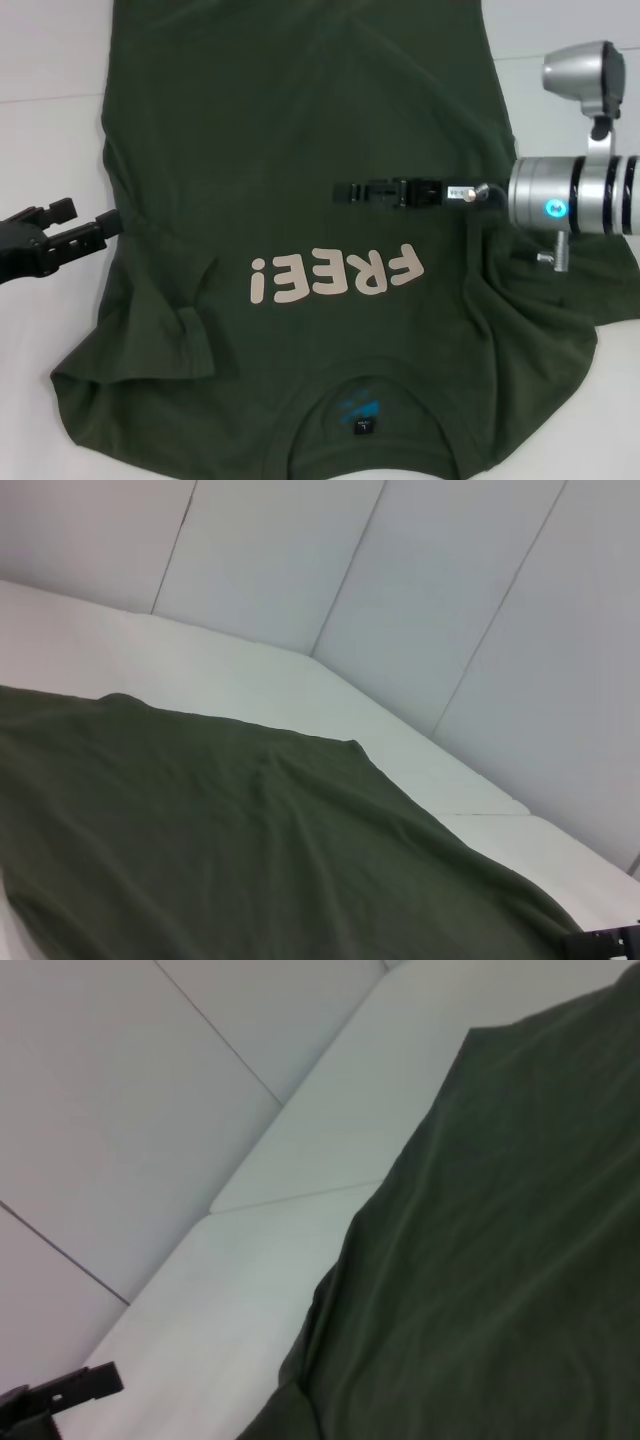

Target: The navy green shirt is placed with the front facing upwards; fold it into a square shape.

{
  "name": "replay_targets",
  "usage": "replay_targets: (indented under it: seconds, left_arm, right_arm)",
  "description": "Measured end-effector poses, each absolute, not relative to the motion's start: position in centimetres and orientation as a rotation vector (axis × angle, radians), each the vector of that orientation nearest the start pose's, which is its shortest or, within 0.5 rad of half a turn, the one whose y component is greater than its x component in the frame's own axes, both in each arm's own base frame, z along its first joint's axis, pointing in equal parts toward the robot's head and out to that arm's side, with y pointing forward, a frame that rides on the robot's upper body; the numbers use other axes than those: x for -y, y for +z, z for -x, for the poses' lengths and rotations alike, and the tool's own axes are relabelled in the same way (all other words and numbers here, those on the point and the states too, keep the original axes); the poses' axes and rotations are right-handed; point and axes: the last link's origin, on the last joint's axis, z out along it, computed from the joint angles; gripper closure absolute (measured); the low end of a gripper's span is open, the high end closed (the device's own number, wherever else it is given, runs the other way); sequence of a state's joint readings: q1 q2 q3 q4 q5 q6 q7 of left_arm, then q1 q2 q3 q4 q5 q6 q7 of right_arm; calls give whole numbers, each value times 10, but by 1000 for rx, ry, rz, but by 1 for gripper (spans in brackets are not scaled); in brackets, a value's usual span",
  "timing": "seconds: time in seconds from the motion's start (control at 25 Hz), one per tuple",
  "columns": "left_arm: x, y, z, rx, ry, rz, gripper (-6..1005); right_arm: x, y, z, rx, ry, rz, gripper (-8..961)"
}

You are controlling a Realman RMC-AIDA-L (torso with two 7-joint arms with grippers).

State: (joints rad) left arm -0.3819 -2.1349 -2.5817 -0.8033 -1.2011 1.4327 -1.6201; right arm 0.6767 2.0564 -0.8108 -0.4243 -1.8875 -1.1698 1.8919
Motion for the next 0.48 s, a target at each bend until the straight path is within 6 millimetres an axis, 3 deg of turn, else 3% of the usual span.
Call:
replay_targets:
  seconds: [0.48]
  left_arm:
    - [-320, 37, 309, 976, -765, 2290, 96]
  right_arm:
    - [-392, -65, -206, -1404, 610, 2546, 63]
